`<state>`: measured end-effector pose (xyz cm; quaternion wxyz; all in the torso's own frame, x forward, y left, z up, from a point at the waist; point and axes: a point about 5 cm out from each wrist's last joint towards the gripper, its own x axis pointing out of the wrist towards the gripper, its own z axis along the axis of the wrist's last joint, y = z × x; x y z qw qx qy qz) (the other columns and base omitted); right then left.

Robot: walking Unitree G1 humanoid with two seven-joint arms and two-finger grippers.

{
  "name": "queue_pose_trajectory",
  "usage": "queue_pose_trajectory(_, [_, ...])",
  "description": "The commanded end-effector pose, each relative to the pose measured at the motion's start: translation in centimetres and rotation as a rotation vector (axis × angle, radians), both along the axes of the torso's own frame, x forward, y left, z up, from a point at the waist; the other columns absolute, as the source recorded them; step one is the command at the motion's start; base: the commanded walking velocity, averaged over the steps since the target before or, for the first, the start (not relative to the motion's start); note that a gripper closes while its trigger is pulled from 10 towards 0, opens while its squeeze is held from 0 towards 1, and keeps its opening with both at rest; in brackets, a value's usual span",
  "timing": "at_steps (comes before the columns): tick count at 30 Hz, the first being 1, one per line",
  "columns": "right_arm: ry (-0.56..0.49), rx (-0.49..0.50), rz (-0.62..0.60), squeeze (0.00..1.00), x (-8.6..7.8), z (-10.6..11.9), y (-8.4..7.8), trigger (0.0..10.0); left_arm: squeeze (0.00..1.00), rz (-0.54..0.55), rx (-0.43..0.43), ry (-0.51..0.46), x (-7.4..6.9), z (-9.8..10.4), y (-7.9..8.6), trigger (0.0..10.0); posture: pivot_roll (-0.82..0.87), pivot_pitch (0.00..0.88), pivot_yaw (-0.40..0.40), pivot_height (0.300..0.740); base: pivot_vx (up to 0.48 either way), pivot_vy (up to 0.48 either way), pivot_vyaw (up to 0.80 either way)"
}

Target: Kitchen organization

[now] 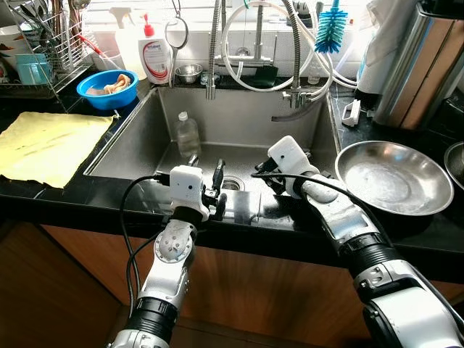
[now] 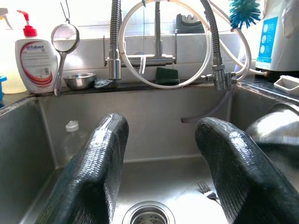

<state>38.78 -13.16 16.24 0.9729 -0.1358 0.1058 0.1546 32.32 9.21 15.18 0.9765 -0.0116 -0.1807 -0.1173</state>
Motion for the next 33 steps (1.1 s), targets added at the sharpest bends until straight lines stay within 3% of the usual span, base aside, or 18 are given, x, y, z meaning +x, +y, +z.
queue_pose_trajectory(1, [-0.031,0.147,-0.063,0.0,0.7,2.1,0.0,10.0,0.0,-0.005,-0.008,-0.013,0.1,0.3,0.1,10.0,-0.15,0.0,0.049,0.74,0.0,0.0,0.0])
queue_pose_trajectory(10, [0.023,0.385,-0.146,0.0,1.0,2.5,-0.2,10.0,0.0,-0.011,-0.003,-0.013,0.2,0.3,0.0,10.0,-0.15,0.0,0.053,0.74,0.0,0.0,0.0])
queue_pose_trajectory(18, [0.055,0.411,-0.198,0.0,1.0,2.2,-0.3,10.0,0.0,-0.018,0.001,-0.009,0.2,0.3,-0.1,10.0,-0.14,0.0,0.056,0.74,0.0,0.0,0.0])
queue_pose_trajectory(22, [0.064,0.347,-0.252,0.0,1.0,1.8,-0.9,10.0,0.0,-0.021,0.002,-0.009,0.2,0.3,-0.1,10.0,-0.14,0.0,0.057,0.74,0.0,0.0,0.0])
queue_pose_trajectory(33, [0.026,0.309,-0.346,0.0,1.1,2.1,-1.9,10.0,0.0,-0.035,0.007,-0.002,0.1,0.1,-0.2,10.0,-0.14,0.0,0.058,0.74,0.0,0.0,0.0])
